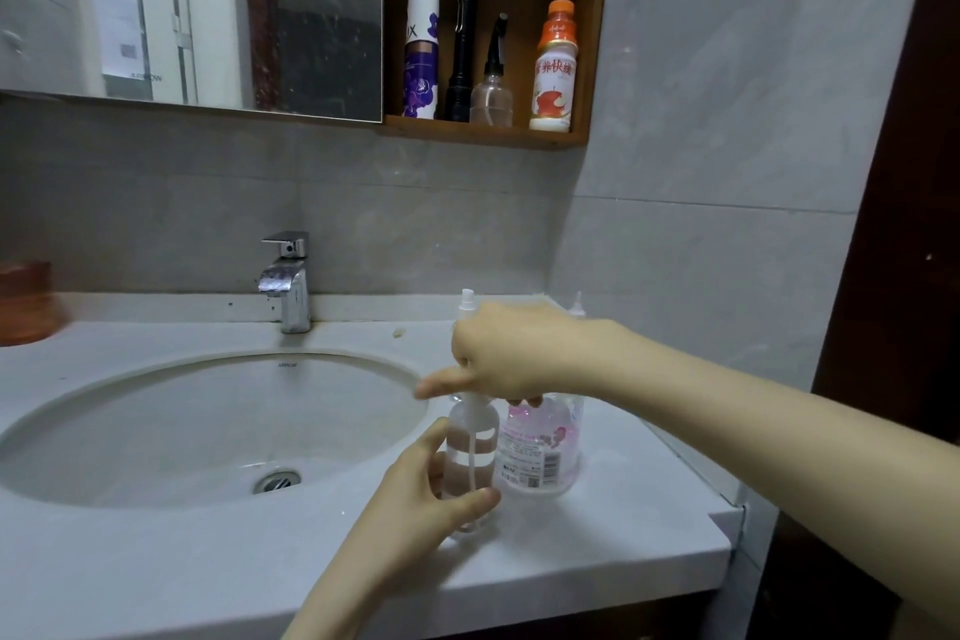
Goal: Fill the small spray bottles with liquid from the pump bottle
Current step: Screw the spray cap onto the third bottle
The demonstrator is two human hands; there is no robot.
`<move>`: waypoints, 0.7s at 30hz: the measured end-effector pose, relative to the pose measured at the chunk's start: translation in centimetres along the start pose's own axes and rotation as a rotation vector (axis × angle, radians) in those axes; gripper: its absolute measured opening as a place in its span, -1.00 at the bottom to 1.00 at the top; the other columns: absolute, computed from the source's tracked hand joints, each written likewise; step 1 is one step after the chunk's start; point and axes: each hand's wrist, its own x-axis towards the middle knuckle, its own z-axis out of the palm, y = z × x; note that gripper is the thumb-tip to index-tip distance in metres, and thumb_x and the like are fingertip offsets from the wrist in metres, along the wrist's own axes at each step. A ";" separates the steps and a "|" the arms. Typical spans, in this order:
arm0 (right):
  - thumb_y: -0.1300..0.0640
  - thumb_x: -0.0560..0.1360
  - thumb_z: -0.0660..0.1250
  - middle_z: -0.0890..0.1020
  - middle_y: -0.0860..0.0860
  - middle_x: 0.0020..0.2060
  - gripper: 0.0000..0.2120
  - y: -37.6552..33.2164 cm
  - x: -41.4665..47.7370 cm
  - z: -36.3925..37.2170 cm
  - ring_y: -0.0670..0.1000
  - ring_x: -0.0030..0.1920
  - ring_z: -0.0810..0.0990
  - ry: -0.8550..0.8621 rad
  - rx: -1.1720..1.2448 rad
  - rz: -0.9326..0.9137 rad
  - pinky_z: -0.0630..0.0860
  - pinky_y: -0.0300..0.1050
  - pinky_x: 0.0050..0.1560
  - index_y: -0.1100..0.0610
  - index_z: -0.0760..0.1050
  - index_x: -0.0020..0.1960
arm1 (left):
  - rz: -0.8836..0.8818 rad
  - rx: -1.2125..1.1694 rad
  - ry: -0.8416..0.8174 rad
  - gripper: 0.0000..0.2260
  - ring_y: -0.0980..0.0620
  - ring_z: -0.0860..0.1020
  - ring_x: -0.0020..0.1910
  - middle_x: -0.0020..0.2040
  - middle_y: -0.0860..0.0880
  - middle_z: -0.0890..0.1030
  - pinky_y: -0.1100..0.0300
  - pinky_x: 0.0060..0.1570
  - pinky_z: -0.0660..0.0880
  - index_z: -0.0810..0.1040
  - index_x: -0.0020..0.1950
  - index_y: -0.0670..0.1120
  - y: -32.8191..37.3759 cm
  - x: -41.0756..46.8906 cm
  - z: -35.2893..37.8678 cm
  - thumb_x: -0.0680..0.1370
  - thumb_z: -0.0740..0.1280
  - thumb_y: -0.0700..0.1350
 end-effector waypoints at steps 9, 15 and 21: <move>-0.26 0.50 0.22 0.61 0.03 -0.41 -0.52 0.2 0.1 -0.9 0.01 -0.42 0.58 -0.082 -0.031 0.025 0.46 -0.21 -0.39 0.19 0.49 -0.20 | 0.007 0.022 -0.002 -0.59 -0.10 0.66 -0.13 -0.15 -0.12 0.68 0.04 -0.08 0.59 0.51 0.09 0.01 -0.1 0.3 0.0 0.26 0.43 -0.17; -0.12 0.56 0.20 0.63 0.06 -0.37 -0.61 0.7 0.5 -0.7 -0.01 -0.46 0.56 -0.026 -0.014 0.007 0.42 -0.23 -0.42 0.15 0.45 -0.26 | 0.018 -0.005 -0.014 -0.59 0.03 0.66 -0.15 -0.17 -0.04 0.69 0.08 -0.05 0.59 0.52 0.10 0.00 -0.2 0.3 -0.2 0.27 0.43 -0.19; -0.04 0.54 0.28 0.64 0.05 -0.32 -0.74 1.1 0.1 -1.0 -0.05 -0.44 0.54 -0.071 0.052 -0.044 0.43 -0.22 -0.41 0.13 0.47 -0.19 | 0.019 -0.020 -0.034 -0.59 0.02 0.66 -0.16 -0.18 -0.06 0.69 0.14 -0.14 0.58 0.50 0.12 -0.06 -0.2 0.2 -0.1 0.28 0.42 -0.21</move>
